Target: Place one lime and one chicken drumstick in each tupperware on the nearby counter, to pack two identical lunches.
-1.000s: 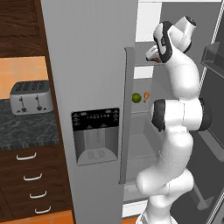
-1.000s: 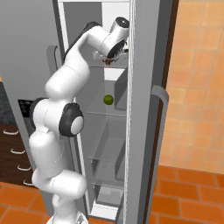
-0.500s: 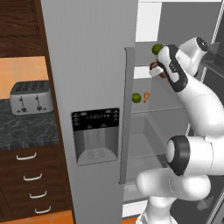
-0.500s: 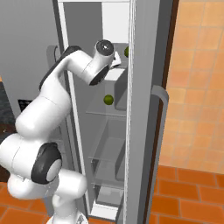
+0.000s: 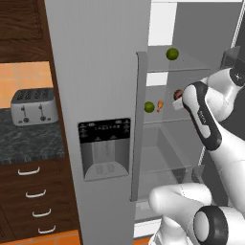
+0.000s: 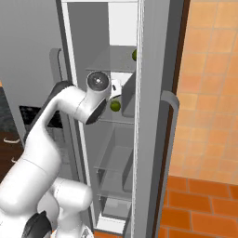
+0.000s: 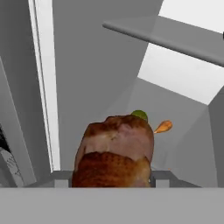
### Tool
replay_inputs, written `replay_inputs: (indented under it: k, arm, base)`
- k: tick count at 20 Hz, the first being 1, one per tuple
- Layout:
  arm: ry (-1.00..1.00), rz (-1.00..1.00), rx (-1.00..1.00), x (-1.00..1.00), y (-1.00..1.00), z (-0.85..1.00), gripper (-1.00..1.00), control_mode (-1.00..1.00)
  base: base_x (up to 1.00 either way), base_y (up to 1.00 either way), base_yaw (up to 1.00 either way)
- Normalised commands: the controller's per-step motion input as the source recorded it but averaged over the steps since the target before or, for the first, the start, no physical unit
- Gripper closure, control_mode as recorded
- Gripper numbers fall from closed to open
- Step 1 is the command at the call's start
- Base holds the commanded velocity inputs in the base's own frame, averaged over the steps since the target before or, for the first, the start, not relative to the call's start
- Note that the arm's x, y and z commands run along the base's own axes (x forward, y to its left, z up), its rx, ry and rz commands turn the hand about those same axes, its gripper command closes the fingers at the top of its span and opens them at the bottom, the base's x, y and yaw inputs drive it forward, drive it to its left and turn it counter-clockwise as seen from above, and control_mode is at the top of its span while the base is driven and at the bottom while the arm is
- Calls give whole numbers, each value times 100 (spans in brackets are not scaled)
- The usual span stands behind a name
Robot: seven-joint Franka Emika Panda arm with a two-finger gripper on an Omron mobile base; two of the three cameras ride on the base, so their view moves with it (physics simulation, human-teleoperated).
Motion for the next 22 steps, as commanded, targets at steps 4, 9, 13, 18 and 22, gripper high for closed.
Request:
replay_inputs:
  k: [4, 9, 13, 18, 22]
  arm:
    - [2, -1, 0, -25, 0, -13, 100, 100]
    - [0, 0, 0, 0, 0, 0, 100, 100]
    - [0, 0, 0, 0, 0, 0, 100, 100]
    - [0, 0, 0, 0, 0, 0, 100, 100]
    - [0, 0, 0, 0, 0, 0, 100, 100]
  base:
    - [-75, 5, -1]
    - [-97, 88, 1]
    - [-39, 100, 16]
    - [-2, 100, 18]
    - [0, 100, 54]
